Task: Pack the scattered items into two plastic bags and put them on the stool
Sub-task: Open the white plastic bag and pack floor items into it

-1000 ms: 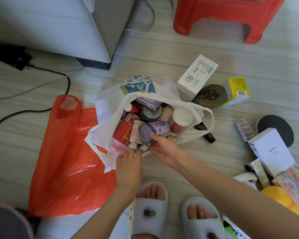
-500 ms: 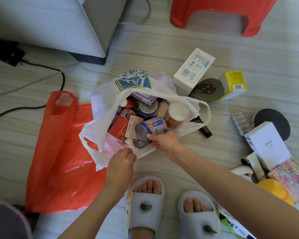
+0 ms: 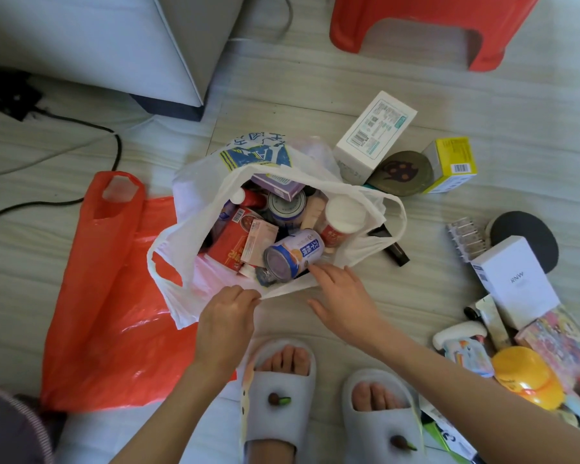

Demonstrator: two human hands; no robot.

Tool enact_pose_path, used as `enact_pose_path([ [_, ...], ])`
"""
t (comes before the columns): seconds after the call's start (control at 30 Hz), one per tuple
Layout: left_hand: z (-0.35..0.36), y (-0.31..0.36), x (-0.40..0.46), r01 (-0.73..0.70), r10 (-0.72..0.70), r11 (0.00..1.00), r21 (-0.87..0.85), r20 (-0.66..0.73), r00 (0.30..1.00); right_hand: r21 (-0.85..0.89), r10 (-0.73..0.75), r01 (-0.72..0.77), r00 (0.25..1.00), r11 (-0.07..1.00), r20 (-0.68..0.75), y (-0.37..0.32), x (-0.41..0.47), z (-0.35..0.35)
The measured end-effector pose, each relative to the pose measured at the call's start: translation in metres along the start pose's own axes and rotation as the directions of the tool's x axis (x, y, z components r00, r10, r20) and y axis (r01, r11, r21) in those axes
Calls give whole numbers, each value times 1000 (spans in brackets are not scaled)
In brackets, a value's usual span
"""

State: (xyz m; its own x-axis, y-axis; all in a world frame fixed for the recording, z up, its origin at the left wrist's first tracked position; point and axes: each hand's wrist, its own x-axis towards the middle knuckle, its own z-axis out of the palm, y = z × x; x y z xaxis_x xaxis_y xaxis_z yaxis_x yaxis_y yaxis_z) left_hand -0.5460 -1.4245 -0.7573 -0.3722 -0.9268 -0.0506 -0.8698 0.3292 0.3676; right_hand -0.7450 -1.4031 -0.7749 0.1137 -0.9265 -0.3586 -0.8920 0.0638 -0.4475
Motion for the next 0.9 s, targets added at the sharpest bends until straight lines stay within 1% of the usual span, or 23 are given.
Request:
enact_pose_path([
  [0.07, 0, 1, -1, 6, -6, 1000, -16, -9, 1000, -115, -56, 56, 998, 992, 1, 2, -1, -2],
  [0.13, -3, 2, 1, 8, -8, 999, -31, -15, 1000, -266, -145, 122, 987, 956, -69, 1, 0, -3],
  [0.2, -6, 3, 3, 9, -10, 999, -31, -8, 1000, -327, -197, 140, 969, 935, -147, 4, 3, 0],
  [0.27, -7, 5, 2, 18, -18, 1000, -25, 17, 1000, -344, -225, 155, 959, 926, -174, 4, 6, 0],
  [0.37, -8, 5, 1, 31, -29, 999, -42, 54, 998, -301, -175, 117, 969, 946, -176, 10, 10, 0],
  [0.47, -8, 5, 2, 24, -20, 998, -53, 67, 998, -281, -134, 92, 982, 955, -134, 16, 9, -1],
  [0.7, -8, 4, 5, 37, -32, 998, -54, 99, 995, -312, -220, 182, 971, 933, -90, 7, 34, -10],
  [0.77, -8, 4, 2, 54, -47, 997, -60, 104, 993, -229, -244, 237, 970, 944, -2, 8, 40, -13],
  [0.83, -8, 3, 1, 64, -57, 996, -64, 110, 992, -117, -232, 236, 972, 965, 44, 9, 42, -17],
  [0.9, -9, 4, 3, 69, -61, 995, -75, 107, 992, -60, -221, 221, 975, 973, -1, 7, 41, -16],
])
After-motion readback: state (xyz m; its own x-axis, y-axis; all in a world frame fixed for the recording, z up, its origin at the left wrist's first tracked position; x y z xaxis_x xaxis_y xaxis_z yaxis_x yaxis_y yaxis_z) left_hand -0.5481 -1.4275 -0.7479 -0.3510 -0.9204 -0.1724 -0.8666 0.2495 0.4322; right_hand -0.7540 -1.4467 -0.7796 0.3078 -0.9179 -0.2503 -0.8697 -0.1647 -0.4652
